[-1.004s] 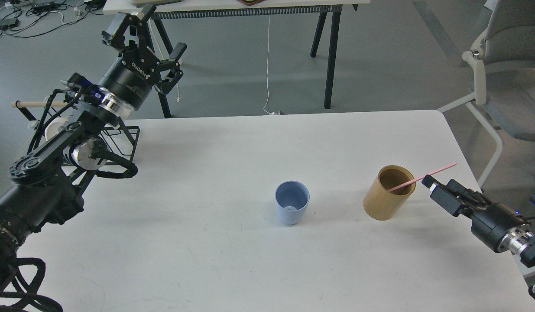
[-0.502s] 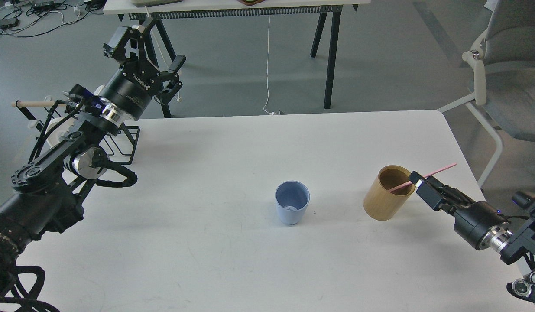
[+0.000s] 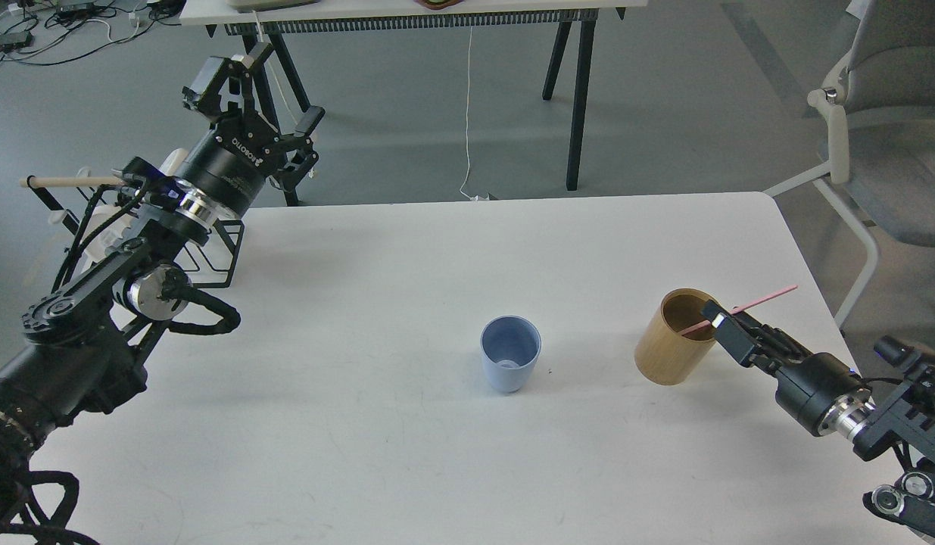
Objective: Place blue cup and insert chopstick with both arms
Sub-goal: 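Move the right gripper to the pink stick in the tan cup and grasp it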
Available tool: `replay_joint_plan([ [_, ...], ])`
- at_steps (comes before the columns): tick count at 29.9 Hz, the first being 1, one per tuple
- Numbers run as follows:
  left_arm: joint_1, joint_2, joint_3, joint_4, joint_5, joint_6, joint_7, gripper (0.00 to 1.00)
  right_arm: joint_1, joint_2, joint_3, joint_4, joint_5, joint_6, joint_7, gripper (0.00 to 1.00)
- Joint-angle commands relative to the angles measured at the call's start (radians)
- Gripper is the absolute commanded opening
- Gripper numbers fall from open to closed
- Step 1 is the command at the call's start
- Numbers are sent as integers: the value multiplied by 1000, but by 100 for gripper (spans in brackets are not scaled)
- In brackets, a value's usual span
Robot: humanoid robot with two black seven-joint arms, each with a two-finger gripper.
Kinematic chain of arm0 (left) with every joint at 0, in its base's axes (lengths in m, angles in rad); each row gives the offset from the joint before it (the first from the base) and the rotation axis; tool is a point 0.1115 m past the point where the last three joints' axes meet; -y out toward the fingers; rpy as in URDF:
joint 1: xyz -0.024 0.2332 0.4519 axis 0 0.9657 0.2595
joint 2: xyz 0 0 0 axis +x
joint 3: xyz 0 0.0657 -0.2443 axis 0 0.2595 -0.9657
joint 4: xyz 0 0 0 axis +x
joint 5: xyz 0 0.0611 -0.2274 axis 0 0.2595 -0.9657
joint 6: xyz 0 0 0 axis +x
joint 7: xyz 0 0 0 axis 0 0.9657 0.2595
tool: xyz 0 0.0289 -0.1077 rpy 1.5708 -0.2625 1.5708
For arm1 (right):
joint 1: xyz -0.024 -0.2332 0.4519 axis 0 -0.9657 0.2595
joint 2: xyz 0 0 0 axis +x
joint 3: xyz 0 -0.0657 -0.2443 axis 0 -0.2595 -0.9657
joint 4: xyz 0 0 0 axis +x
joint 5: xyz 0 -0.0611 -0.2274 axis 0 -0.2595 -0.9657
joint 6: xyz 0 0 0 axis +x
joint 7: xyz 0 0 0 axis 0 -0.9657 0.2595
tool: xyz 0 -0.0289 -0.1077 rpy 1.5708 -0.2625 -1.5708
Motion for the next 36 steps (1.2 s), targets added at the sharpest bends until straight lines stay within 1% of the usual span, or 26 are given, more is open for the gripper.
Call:
replay_joint_plan([
  [1, 0, -2, 0, 0, 0, 0, 0, 98, 0, 0, 23, -1, 1, 0, -1, 54],
  [6, 9, -2, 0, 0, 0, 0, 0, 98, 2, 0, 24, -1, 15, 0, -1, 53],
  [8, 9, -2, 0, 0, 0, 0, 0, 99, 2, 0, 23, -4, 15, 0, 0, 51],
  [15, 17, -2, -2, 2, 0, 0, 0, 99, 2, -1, 23, -7, 15, 0, -1, 38],
  [36, 28, -8, -2, 15, 0, 0, 0, 99, 2, -6, 23, -7, 15, 0, -3, 20],
])
